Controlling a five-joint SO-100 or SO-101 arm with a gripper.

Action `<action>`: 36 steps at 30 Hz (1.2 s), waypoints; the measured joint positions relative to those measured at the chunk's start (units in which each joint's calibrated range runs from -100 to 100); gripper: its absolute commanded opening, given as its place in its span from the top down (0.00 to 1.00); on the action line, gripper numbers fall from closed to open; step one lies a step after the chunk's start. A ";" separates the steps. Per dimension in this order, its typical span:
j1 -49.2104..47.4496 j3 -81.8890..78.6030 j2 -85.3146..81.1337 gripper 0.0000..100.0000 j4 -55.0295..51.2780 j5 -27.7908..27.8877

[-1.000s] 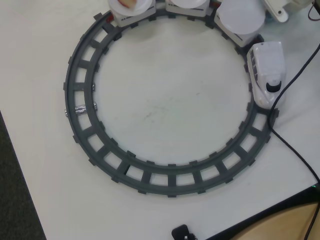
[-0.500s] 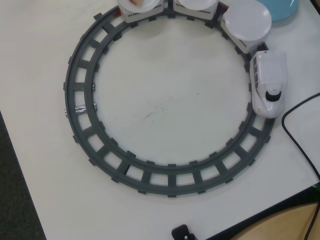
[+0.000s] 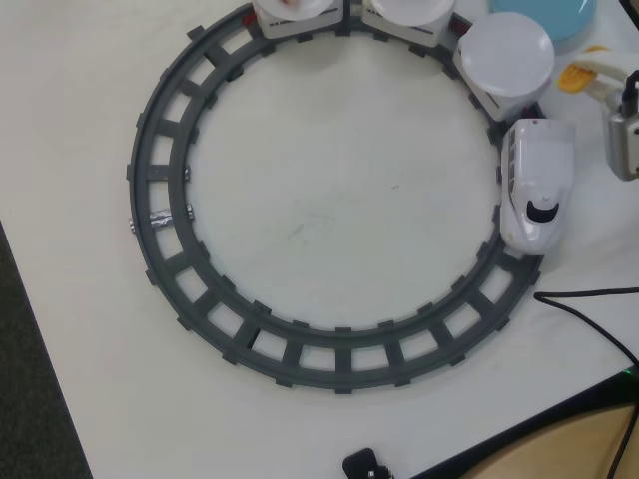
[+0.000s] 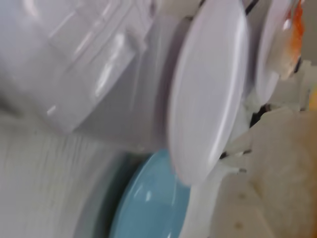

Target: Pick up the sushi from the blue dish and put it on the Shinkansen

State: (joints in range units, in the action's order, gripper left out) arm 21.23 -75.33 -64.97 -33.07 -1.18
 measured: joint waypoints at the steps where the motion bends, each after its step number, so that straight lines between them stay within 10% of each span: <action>1: -0.16 0.00 1.18 0.98 1.22 0.00; 36: -3.39 4.68 28.72 0.98 16.97 5.39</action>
State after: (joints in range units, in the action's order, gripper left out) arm 17.84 -70.64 -36.25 -16.10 4.21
